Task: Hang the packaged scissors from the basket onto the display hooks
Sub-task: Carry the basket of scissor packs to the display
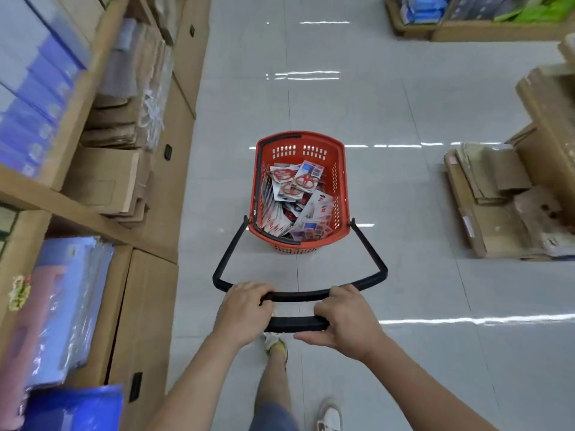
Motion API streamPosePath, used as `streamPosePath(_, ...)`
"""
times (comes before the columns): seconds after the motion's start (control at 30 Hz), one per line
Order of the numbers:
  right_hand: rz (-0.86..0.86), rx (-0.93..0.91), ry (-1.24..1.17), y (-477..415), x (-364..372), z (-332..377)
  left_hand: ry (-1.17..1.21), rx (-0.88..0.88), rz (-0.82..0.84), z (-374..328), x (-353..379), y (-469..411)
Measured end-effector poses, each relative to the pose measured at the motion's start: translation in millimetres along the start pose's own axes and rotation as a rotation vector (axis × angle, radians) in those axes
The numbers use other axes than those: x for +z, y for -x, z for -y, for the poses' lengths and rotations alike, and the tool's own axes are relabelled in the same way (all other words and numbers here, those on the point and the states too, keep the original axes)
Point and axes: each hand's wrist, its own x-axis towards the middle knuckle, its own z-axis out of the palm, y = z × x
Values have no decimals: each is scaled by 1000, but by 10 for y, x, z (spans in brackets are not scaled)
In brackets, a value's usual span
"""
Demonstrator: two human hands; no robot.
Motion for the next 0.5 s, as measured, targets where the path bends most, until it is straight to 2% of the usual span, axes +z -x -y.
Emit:
streamPosePath(0.13, -38, 136, 3, -661, -13, -355, -68, 73, 34, -71, -424, -812)
streamPosePath(0.27, -70, 192, -20, -1535, -177, -774, -52, 55, 36, -240, -977, -1625)
streamPosePath(0.5, -106, 80, -48, -3067, -538, -1559, -25, 0, 5, -592, -1843, -2948)
